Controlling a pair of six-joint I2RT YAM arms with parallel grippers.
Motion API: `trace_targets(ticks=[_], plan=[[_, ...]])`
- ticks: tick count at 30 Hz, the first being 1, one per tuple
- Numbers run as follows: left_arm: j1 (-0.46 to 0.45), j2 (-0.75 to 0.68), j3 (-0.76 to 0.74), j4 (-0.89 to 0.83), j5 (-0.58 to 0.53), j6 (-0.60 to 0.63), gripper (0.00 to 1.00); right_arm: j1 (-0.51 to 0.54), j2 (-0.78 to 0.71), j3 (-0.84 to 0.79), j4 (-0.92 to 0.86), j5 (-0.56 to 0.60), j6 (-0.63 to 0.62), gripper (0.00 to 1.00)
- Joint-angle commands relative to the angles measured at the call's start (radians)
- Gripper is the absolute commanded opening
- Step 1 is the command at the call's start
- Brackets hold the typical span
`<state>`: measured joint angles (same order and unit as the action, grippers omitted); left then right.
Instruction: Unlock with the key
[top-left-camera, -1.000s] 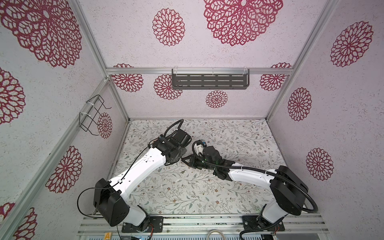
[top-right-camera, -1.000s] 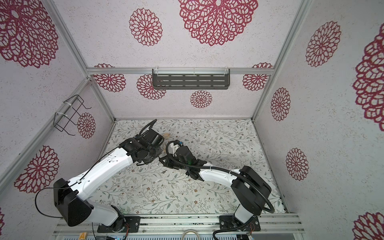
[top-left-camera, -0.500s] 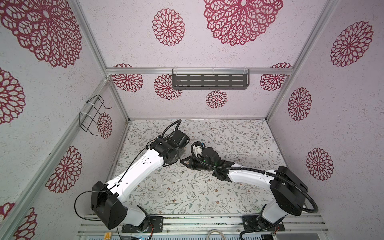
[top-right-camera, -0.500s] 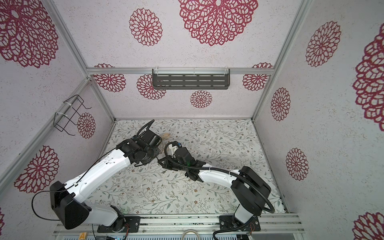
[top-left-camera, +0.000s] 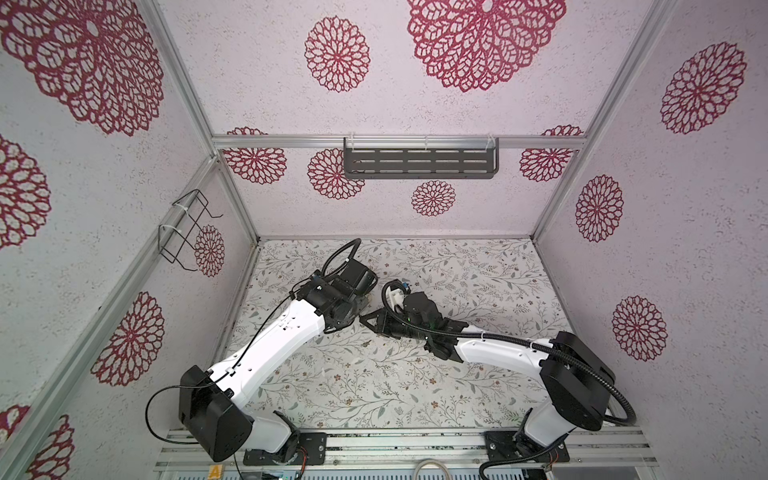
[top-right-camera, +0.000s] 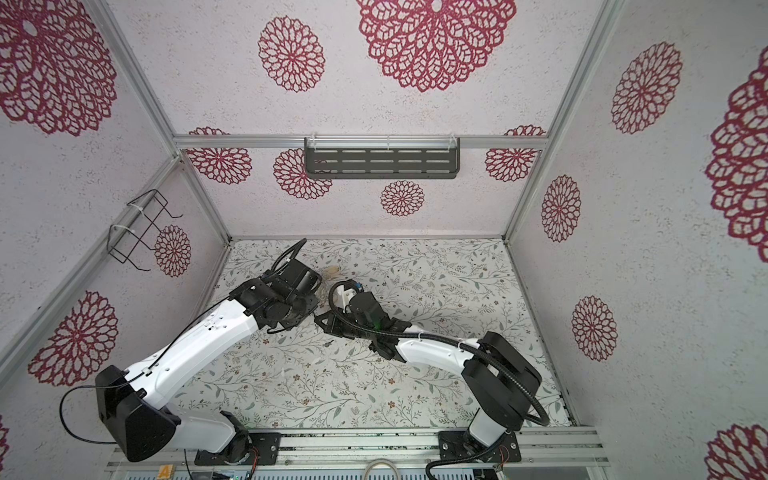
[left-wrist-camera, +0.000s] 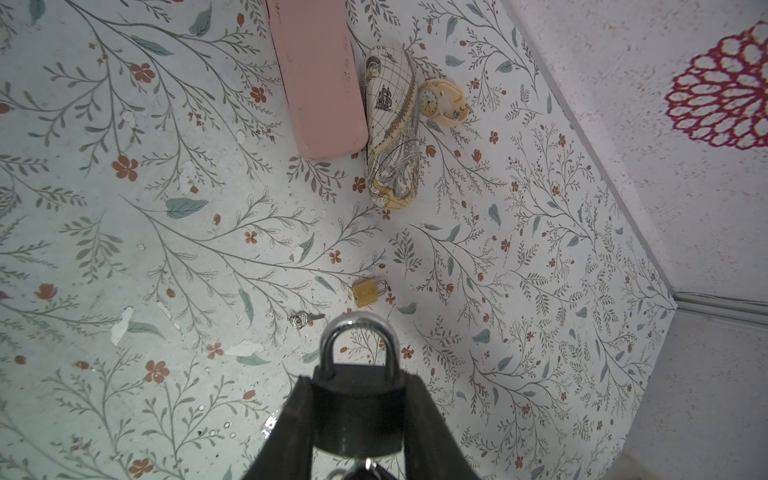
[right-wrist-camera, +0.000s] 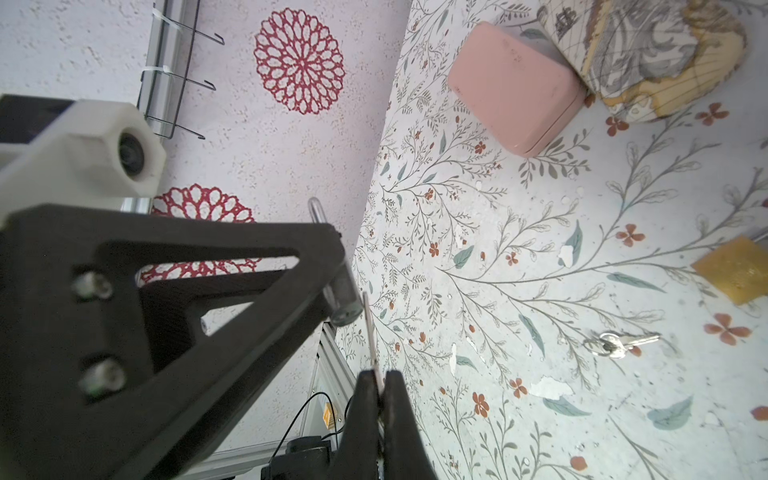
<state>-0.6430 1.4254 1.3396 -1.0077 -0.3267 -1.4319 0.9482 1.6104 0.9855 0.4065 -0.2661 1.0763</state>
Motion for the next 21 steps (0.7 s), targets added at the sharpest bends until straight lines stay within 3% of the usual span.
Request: trace_targets(ticks=[1, 21], plan=[[0.007, -0.017, -0.014, 0.012, -0.021, -0.019, 0.0, 0.009, -0.005, 0.046, 0.063, -0.015, 0.007, 0.0], [0.019, -0.044, -0.033, 0.013, -0.033, -0.035, 0.0, 0.019, -0.043, 0.047, 0.01, 0.001, -0.023, 0.0]])
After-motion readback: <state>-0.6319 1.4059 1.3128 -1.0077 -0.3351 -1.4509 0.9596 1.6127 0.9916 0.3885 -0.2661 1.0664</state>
